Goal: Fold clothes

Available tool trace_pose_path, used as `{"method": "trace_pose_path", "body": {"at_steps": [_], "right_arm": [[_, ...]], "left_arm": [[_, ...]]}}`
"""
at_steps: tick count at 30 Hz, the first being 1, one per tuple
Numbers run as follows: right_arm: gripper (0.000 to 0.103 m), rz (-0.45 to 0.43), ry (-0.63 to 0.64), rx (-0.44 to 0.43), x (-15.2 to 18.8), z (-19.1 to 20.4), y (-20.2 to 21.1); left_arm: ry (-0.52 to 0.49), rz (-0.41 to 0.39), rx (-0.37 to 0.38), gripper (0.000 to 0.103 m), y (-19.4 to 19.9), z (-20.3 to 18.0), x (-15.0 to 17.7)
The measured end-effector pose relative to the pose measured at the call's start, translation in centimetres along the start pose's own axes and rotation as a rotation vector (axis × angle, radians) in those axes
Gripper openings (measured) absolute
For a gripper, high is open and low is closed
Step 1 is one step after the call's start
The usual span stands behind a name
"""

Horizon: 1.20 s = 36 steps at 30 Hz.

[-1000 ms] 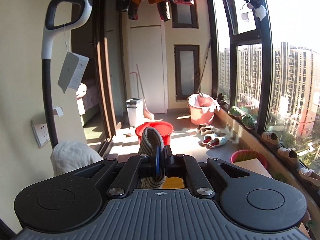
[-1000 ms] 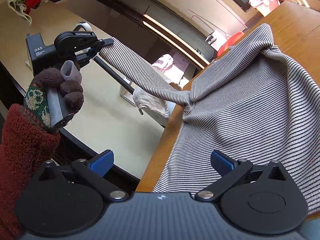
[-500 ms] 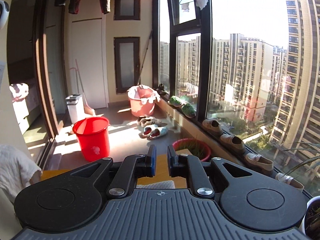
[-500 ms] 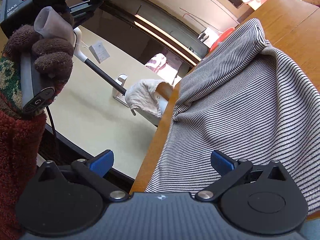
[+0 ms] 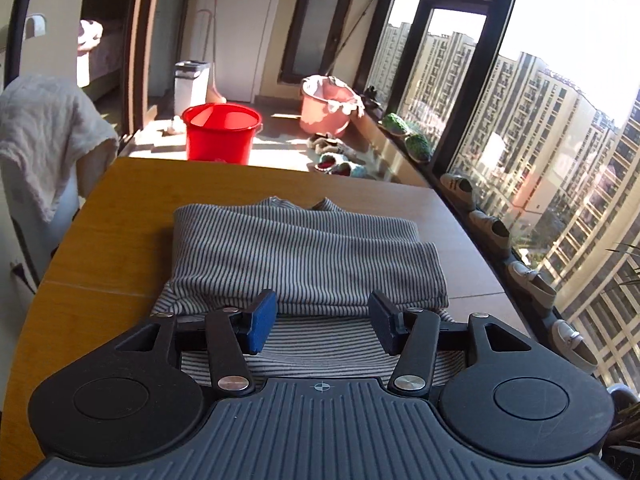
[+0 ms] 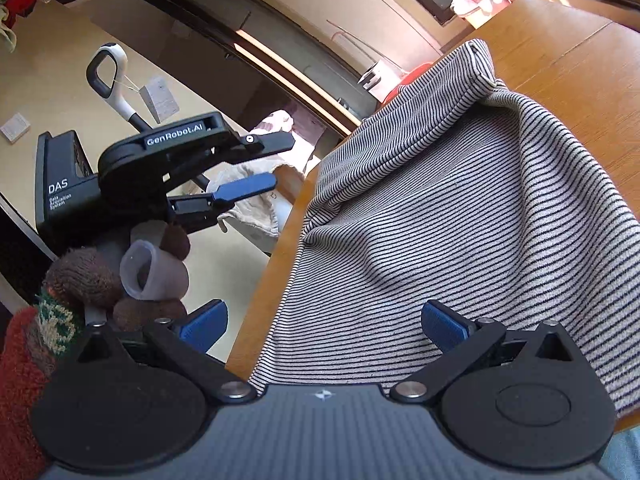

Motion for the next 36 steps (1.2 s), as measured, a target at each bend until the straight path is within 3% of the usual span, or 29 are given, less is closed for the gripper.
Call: {"method": "trace_pose_path", "body": {"at_steps": [1,3,7,11,15,19,25,32,33,34,36], "right_arm": [[0.103,-0.017,0.007,0.017,-0.2,0.0,0.1],[0.103,-0.055,0.019,0.050,-0.9,-0.2,0.3],[0.103,-0.116,0.064,0.145,-2.2,-0.8,0.5],[0.103,-0.171,0.082,0.210,-3.8,-1.2,0.3],[0.103,-0.229,0.263,0.290,-5.6,-0.4,-0.9],[0.103,-0.221,0.329,0.327,-6.9,0.5,-3.1],[0.103,-0.135,0.341,0.351,-8.2,0.7,-5.9],[0.103,-0.151,0.556,0.399,-13.8,0.1,-7.1],[0.098,-0.143,0.579,0.418,-14.6,-0.6,-7.4],[0.083,-0.125,0.602,0.443,-15.2,-1.4,-7.7],[0.063,-0.087,0.615,0.480,-15.9,-3.0,-8.7]], "left_arm": [[0.022,0.012,0.002,0.065,0.0,0.9,0.9],[0.040,0.026,0.008,0.083,0.0,2.4,2.5],[0.049,0.034,0.033,0.096,-0.4,3.6,4.9],[0.109,0.049,0.057,0.099,-1.2,4.5,6.7],[0.132,0.000,0.108,0.103,-0.8,4.9,7.3],[0.112,-0.046,0.142,0.103,-0.3,5.0,7.8],[0.124,-0.052,0.162,0.103,-0.1,5.0,7.8],[0.109,-0.052,0.150,0.103,-0.3,4.5,8.1],[0.102,-0.050,0.143,0.103,-0.3,4.4,8.1],[0.097,-0.045,0.136,0.103,-0.3,4.2,8.1],[0.090,-0.032,0.127,0.103,-0.4,4.0,7.9]]}}
Point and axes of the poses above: each gripper's, at about its wrist camera, not at the fingertips, and y roughly against the way its jaws point, z to its left, x to its underside, the point moved 8 cm from there along -y, roughly the way its jaws point, and after that the axes turned 13 degrees about -z, right-handed, at the moved point
